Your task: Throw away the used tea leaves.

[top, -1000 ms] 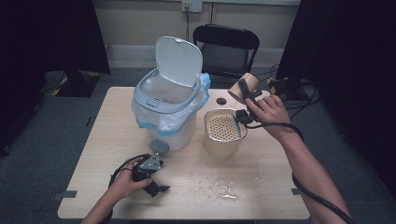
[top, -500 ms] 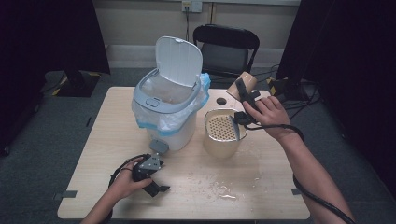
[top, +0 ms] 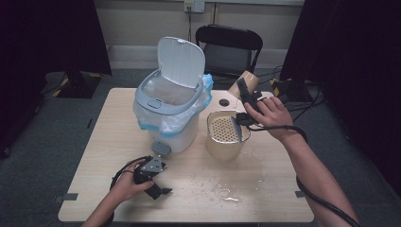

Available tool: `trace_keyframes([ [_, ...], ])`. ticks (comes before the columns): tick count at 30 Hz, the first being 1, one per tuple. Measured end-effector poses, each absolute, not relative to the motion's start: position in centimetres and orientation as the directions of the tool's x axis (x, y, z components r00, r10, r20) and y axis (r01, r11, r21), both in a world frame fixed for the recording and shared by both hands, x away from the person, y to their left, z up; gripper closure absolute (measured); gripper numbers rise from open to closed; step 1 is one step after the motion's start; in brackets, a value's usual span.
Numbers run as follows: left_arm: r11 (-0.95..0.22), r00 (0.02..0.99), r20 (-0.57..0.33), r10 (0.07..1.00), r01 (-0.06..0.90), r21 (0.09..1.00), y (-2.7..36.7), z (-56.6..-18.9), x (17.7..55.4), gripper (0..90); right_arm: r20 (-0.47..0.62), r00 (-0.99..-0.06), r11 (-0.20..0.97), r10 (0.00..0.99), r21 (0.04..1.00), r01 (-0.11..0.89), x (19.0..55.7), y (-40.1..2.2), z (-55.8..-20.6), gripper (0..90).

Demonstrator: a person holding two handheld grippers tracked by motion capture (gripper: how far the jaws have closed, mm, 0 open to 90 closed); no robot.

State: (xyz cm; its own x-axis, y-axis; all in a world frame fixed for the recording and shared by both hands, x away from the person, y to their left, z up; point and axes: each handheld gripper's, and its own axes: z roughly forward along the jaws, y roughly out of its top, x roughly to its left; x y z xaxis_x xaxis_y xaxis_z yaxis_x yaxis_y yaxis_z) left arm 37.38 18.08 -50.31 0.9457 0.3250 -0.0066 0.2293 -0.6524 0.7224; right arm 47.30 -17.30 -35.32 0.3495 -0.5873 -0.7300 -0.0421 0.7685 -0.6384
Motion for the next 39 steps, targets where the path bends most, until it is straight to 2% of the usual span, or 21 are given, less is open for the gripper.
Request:
trace_keyframes([
  [13,-0.653,0.946,-0.007,0.325,0.229,0.722,18.1,-50.3,37.4,0.0,-0.723,0.375,0.766,-0.579,-0.641,-0.052,46.9,-17.2,-35.2,35.3],
  [23,-0.653,0.946,-0.007,0.325,0.23,0.721,18.1,-50.3,37.4,0.0,-0.686,0.414,0.751,-0.599,-0.66,-0.006,46.7,-17.0,-35.0,35.6],
  [26,-0.653,0.945,-0.006,0.327,0.231,0.722,18.1,-50.3,37.4,0.0,-0.639,0.451,0.722,-0.623,-0.692,0.016,46.5,-17.0,-34.9,35.8],
  [28,-0.653,0.946,-0.007,0.324,0.229,0.722,18.1,-50.3,37.4,0.0,-0.636,0.395,0.688,-0.663,-0.726,-0.013,46.7,-16.7,-35.2,36.3],
  [29,-0.653,0.946,-0.006,0.324,0.229,0.722,18.1,-50.3,37.4,0.0,-0.604,0.403,0.655,-0.688,-0.755,-0.013,46.9,-16.7,-35.5,36.5],
  [33,-0.653,0.946,-0.008,0.325,0.23,0.721,18.1,-50.3,37.4,0.0,-0.6,0.436,0.664,-0.671,-0.747,-0.005,46.4,-16.5,-35.1,36.5],
  [39,-0.653,0.945,-0.006,0.326,0.23,0.722,18.1,-50.3,37.4,0.0,-0.593,0.434,0.653,-0.678,-0.757,-0.015,46.4,-16.3,-35.6,36.4],
])
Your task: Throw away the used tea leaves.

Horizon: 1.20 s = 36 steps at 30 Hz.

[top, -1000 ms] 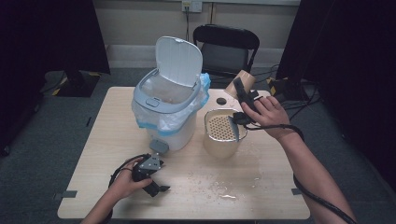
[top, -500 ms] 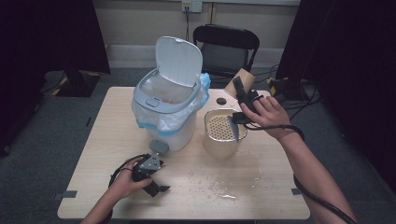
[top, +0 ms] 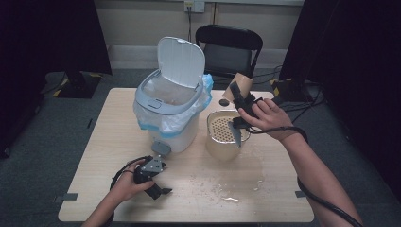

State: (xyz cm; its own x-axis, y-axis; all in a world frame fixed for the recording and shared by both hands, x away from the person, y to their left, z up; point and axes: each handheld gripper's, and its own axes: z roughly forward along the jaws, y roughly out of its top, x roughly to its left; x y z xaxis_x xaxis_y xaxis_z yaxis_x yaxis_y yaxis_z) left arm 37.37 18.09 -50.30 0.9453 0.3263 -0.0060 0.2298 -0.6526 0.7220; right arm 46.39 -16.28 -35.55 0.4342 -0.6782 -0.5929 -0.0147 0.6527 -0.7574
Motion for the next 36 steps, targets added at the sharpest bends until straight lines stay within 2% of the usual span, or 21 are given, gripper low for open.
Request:
trace_keyframes([
  [3,-0.653,0.946,-0.007,0.325,0.229,0.722,18.1,-50.3,37.4,0.0,-0.605,0.452,0.673,-0.655,-0.74,-0.016,46.3,-16.3,-35.4,36.6],
  [4,-0.653,0.946,-0.007,0.324,0.229,0.722,18.1,-50.3,37.4,0.0,-0.644,0.389,0.687,-0.659,-0.726,-0.037,46.5,-16.2,-35.4,37.1],
  [6,-0.653,0.946,-0.007,0.324,0.229,0.722,18.1,-50.3,37.4,0.0,-0.616,0.381,0.654,-0.689,-0.755,-0.037,46.9,-16.6,-35.6,37.7],
  [8,-0.653,0.946,-0.009,0.323,0.23,0.722,18.1,-50.3,37.4,0.0,-0.658,0.355,0.694,-0.664,-0.719,-0.034,46.8,-16.4,-35.5,37.8],
  [10,-0.654,0.946,-0.008,0.323,0.229,0.721,18.1,-50.3,37.4,0.0,-0.588,0.404,0.626,-0.7,-0.778,-0.048,46.7,-16.3,-36.0,37.8],
  [12,-0.654,0.946,-0.008,0.323,0.229,0.721,18.1,-50.3,37.4,0.0,-0.629,0.394,0.677,-0.67,-0.735,-0.022,46.6,-16.0,-35.6,37.8],
  [13,-0.653,0.946,-0.008,0.323,0.229,0.721,18.1,-50.3,37.4,0.0,-0.586,0.404,0.635,-0.703,-0.772,-0.014,46.7,-16.0,-35.8,37.8],
  [14,-0.654,0.946,-0.008,0.323,0.229,0.721,18.1,-50.3,37.4,0.0,-0.572,0.436,0.627,-0.695,-0.779,-0.022,46.6,-16.2,-35.9,37.9],
  [15,-0.653,0.946,-0.008,0.323,0.229,0.722,18.1,-50.3,37.4,0.0,-0.598,0.41,0.644,-0.689,-0.764,-0.032,46.5,-15.9,-35.9,37.8],
  [16,-0.653,0.946,-0.009,0.323,0.23,0.722,18.1,-50.3,37.4,0.0,-0.567,0.383,0.605,-0.729,-0.795,-0.026,46.4,-15.8,-36.2,37.9],
  [17,-0.653,0.946,-0.008,0.323,0.23,0.722,18.1,-50.3,37.4,0.0,-0.51,0.399,0.545,-0.762,-0.838,-0.032,46.4,-15.7,-36.4,38.0],
  [19,-0.653,0.946,-0.008,0.323,0.229,0.722,18.1,-50.3,37.4,0.0,-0.588,0.411,0.634,-0.697,-0.773,-0.031,46.4,-15.9,-36.1,37.9],
  [29,-0.653,0.946,-0.007,0.325,0.23,0.722,18.1,-50.3,37.4,0.0,-0.617,0.37,0.656,-0.695,-0.754,-0.025,46.9,-16.5,-35.6,37.5],
  [32,-0.653,0.946,-0.008,0.323,0.23,0.722,18.1,-50.3,37.4,0.0,-0.64,0.373,0.694,-0.671,-0.719,0.014,47.1,-17.0,-34.9,37.6],
  [33,-0.658,0.949,-0.012,0.316,0.229,0.717,18.1,-50.2,37.4,0.0,-0.628,0.355,0.673,-0.692,-0.739,0.005,47.0,-16.9,-35.2,37.9],
  [34,-0.658,0.949,-0.013,0.316,0.229,0.718,18.1,-50.2,37.4,0.0,-0.475,0.404,0.505,-0.782,-0.862,-0.036,46.3,-16.8,-36.6,38.5],
  [36,-0.658,0.949,-0.014,0.315,0.228,0.718,18.2,-50.2,37.4,0.0,-0.47,0.407,0.501,-0.783,-0.865,-0.035,46.2,-16.9,-36.8,38.6],
])
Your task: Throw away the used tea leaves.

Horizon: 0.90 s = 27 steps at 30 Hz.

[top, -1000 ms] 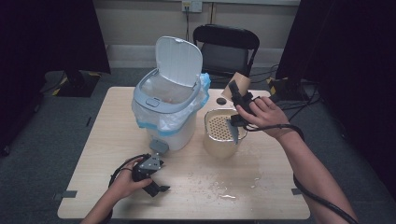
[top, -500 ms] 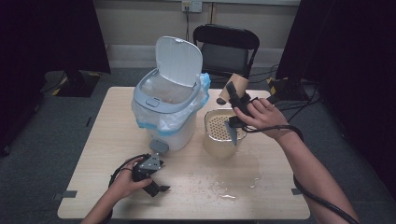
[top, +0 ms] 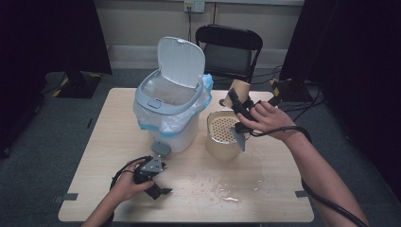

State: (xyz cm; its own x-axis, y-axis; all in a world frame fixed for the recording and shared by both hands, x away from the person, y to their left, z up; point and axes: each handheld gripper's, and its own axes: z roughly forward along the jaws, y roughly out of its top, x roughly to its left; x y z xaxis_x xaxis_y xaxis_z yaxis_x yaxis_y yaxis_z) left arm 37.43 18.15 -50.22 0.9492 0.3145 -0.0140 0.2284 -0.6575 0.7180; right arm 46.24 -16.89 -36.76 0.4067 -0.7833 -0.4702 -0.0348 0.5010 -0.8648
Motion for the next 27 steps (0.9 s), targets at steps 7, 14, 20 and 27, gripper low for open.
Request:
trace_keyframes([
  [7,-0.671,0.949,-0.009,0.316,0.23,0.705,18.2,-50.1,37.4,0.0,-0.48,0.406,0.516,-0.777,-0.856,-0.025,46.5,-16.3,-36.6,38.3],
  [14,-0.67,0.95,-0.01,0.313,0.228,0.706,18.2,-50.1,37.5,0.0,-0.486,0.389,0.519,-0.782,-0.855,-0.025,46.6,-16.6,-36.4,37.9],
  [20,-0.665,0.95,-0.01,0.314,0.227,0.711,18.2,-50.2,37.4,0.0,-0.756,0.258,0.76,-0.601,-0.641,-0.108,47.0,-17.1,-34.8,37.5],
  [27,-0.662,0.949,-0.01,0.315,0.227,0.714,18.2,-50.2,37.4,0.0,-0.908,0.092,0.888,-0.408,-0.419,-0.191,47.4,-17.5,-33.9,37.3],
])
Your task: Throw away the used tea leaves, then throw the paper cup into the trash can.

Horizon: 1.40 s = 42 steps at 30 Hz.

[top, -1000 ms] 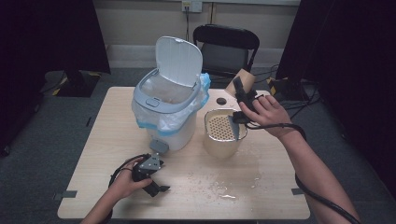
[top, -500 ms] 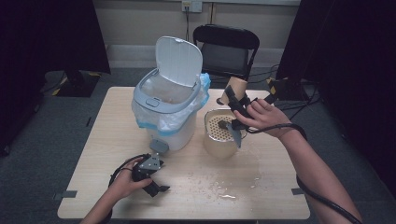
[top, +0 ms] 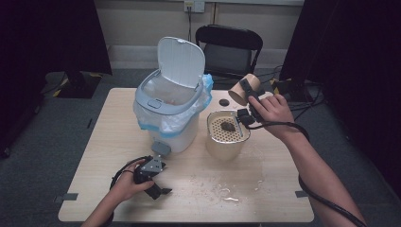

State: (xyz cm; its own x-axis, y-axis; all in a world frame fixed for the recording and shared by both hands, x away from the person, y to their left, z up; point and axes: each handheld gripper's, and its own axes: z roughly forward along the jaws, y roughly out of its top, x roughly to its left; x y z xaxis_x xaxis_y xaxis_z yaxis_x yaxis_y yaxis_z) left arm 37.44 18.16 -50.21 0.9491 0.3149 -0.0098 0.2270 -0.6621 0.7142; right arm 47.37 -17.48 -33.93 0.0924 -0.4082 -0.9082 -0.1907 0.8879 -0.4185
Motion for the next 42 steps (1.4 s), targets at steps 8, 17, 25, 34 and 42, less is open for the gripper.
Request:
trace_keyframes([
  [8,-0.659,0.948,-0.006,0.318,0.225,0.718,18.1,-50.3,37.4,0.0,-0.973,-0.147,0.967,-0.177,-0.144,-0.211,47.8,-17.5,-33.8,37.2],
  [17,-0.659,0.948,-0.006,0.318,0.225,0.718,18.1,-50.3,37.4,0.0,-0.951,-0.309,0.982,0.006,0.064,-0.177,48.6,-17.6,-33.8,36.9],
  [25,-0.659,0.948,-0.006,0.318,0.225,0.718,18.1,-50.3,37.4,0.0,-0.879,-0.432,0.959,0.204,0.268,-0.093,49.4,-18.0,-33.5,36.8],
  [34,-0.665,0.949,-0.004,0.314,0.223,0.713,18.2,-50.2,37.5,0.0,-0.805,-0.506,0.926,0.309,0.375,-0.031,49.8,-18.4,-33.5,36.6],
  [42,-0.66,0.949,-0.005,0.316,0.224,0.718,18.1,-50.3,37.5,0.0,-0.727,-0.566,0.883,0.389,0.47,0.004,50.0,-18.3,-32.8,36.4],
])
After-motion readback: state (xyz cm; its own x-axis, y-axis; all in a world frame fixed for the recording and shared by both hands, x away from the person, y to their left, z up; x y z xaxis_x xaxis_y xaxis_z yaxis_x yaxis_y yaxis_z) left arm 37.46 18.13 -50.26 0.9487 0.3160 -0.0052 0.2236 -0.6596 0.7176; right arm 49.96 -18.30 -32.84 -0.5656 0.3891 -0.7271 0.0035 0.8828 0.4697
